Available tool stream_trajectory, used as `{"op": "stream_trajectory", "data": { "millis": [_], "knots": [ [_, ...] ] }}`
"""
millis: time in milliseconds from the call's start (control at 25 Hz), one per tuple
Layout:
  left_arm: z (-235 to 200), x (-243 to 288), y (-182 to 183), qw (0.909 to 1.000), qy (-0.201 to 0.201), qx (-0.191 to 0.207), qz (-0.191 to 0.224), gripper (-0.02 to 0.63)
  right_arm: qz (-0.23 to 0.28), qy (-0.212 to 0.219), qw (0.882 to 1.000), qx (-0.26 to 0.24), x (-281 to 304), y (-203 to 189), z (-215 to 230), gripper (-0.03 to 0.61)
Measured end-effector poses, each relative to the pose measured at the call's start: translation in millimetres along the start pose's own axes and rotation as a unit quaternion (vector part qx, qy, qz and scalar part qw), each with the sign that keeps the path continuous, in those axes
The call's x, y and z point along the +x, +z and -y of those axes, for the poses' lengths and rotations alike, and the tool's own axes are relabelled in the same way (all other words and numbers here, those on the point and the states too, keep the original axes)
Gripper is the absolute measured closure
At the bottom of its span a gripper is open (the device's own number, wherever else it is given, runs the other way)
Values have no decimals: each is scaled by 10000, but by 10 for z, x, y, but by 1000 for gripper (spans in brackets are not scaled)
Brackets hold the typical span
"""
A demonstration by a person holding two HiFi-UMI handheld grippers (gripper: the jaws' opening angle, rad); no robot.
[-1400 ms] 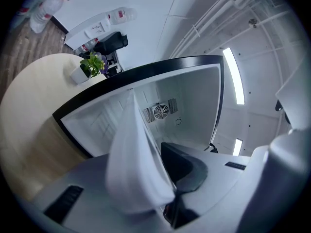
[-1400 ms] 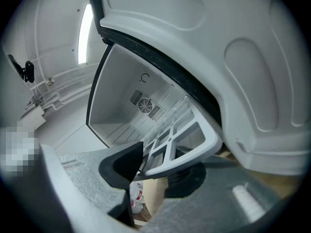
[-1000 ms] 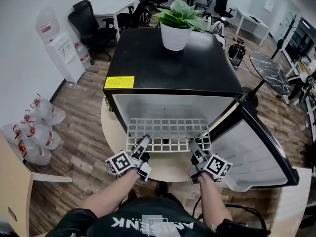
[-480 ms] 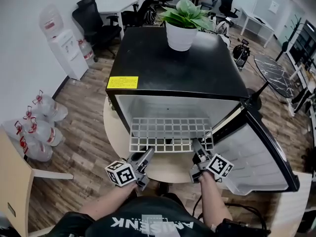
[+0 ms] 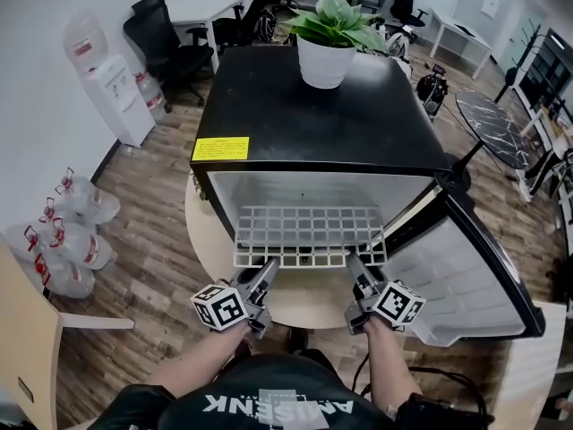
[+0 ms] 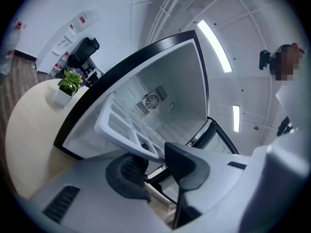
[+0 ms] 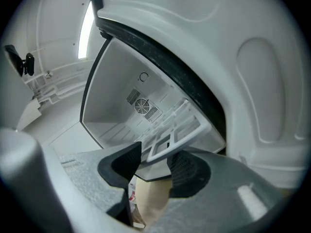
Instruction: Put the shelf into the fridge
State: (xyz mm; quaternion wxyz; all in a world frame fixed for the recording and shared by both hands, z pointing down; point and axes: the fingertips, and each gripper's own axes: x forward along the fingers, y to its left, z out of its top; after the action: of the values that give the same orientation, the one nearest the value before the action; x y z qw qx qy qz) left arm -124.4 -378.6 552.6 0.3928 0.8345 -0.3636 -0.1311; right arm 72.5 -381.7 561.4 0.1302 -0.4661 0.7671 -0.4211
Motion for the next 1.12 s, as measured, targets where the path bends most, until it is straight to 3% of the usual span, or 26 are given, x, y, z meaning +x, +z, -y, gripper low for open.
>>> {"op": "stream_trajectory", "data": {
  "millis": [160,360,560,1120],
  "knots": [
    [-3,24,36,10000,-2,-6,-39,508,9,-231,9993,-288,-188,-73,-2,428],
    [-93,183,191,10000,7,-66,-74,511,-116,-387,9966,-721,-15,-9,-86,465],
    [-28,83,77,9999,-3,-45,-97,511,-37,-546,9951,-822,-143,-89,-82,480],
    [-214,385,329,9997,200,102,-29,503,-75,-562,9944,-891,235,146,14,480]
  ]
}}
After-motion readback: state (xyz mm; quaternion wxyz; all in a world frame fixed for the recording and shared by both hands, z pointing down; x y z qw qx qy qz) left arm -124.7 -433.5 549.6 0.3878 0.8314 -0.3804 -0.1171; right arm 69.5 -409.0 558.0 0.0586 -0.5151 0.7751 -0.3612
